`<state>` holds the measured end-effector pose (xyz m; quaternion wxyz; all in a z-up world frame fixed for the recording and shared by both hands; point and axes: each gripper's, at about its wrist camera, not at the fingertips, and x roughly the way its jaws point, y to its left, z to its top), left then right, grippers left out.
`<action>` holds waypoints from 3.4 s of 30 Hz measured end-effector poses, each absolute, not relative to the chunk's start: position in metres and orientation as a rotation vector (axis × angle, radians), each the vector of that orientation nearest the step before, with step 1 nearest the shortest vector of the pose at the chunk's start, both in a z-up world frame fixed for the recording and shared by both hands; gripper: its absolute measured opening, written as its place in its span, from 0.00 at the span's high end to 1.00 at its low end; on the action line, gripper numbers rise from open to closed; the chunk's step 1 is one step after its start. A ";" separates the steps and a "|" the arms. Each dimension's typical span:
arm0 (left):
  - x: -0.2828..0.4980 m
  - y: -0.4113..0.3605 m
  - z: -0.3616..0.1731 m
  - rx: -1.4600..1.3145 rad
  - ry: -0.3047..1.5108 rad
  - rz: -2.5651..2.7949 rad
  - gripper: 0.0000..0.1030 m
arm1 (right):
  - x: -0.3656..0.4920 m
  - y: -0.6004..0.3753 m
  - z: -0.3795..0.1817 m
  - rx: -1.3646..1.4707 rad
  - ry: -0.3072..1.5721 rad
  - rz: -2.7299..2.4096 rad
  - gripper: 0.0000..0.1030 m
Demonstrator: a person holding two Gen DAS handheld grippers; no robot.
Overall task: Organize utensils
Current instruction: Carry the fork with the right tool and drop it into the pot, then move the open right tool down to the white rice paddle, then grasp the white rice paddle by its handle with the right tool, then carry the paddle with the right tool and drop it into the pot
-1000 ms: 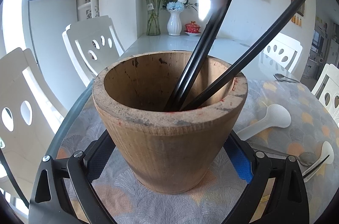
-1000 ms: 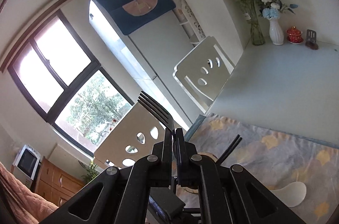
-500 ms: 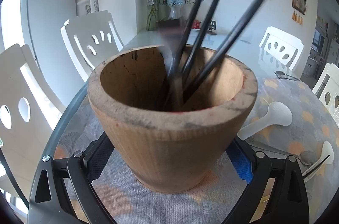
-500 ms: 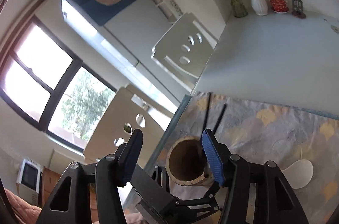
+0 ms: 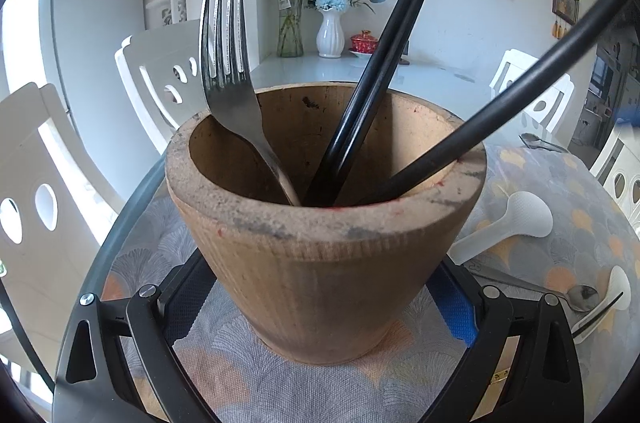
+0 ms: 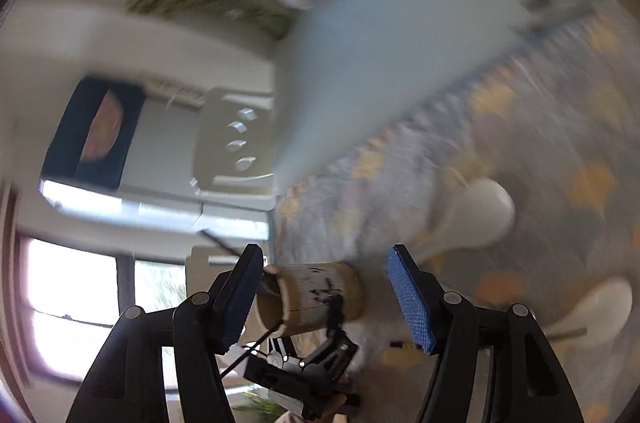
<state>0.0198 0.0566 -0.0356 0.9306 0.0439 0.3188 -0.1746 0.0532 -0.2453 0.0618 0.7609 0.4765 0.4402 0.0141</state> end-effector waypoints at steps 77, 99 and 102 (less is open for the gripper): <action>0.024 0.059 -0.039 0.089 0.680 -0.362 0.06 | 0.060 -0.194 0.028 0.340 1.107 0.060 0.44; 0.016 0.059 -0.035 0.096 0.647 -0.361 0.06 | 0.079 -0.144 0.160 0.345 0.865 0.236 0.44; 0.014 0.059 -0.036 0.095 0.645 -0.362 0.06 | 0.080 -0.128 0.184 0.315 0.819 0.272 0.44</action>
